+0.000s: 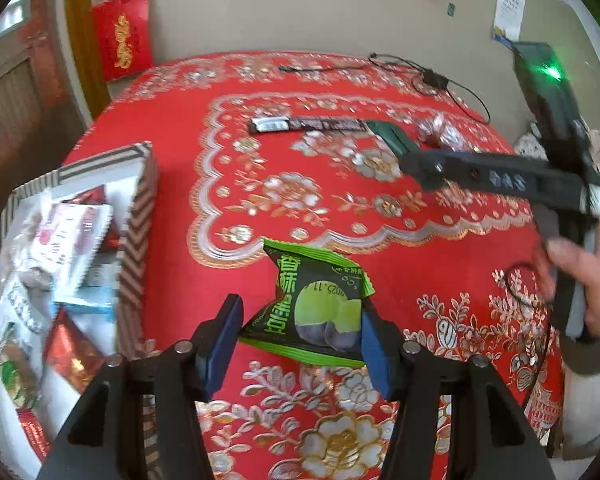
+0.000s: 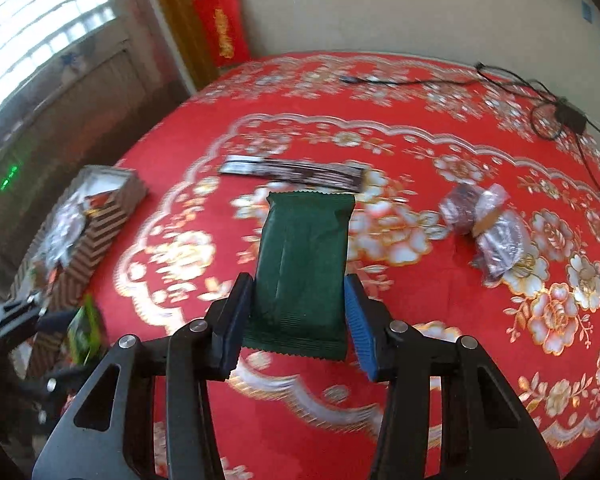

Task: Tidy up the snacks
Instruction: 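Carry both green packets into the white box and open both tools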

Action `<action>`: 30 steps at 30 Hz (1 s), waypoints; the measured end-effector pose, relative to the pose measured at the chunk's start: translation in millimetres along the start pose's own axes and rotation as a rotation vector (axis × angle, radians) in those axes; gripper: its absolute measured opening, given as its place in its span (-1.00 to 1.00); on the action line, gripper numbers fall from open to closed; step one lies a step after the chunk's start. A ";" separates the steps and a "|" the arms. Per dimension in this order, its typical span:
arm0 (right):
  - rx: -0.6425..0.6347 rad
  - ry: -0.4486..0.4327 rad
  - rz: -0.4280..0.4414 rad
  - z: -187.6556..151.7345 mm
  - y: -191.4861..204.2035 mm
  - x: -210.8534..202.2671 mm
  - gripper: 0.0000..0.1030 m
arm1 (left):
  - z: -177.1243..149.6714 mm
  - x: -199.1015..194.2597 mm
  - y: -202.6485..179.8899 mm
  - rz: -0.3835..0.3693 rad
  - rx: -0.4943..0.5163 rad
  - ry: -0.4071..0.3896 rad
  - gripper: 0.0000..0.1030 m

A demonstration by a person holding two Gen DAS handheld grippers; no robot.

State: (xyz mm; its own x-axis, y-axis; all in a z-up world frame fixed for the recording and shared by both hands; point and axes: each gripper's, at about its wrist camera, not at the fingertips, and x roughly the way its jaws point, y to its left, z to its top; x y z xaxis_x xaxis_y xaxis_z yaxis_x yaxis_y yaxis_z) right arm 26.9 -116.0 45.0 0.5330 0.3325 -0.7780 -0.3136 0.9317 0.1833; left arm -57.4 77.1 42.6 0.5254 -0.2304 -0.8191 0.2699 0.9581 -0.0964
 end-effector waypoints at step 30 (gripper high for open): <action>-0.327 0.002 0.276 7.8 208.7 3.3 -0.11 | -43.3 -81.9 141.2 0.336 -0.275 -0.147 0.14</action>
State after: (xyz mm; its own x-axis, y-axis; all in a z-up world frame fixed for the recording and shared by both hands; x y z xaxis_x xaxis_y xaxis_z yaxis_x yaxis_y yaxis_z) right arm -30.7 80.7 85.4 0.3930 0.5619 -0.7279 -0.6767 0.7127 0.1848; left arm -97.3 238.7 71.6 0.6614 0.0984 -0.7435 -0.1491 0.9888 -0.0017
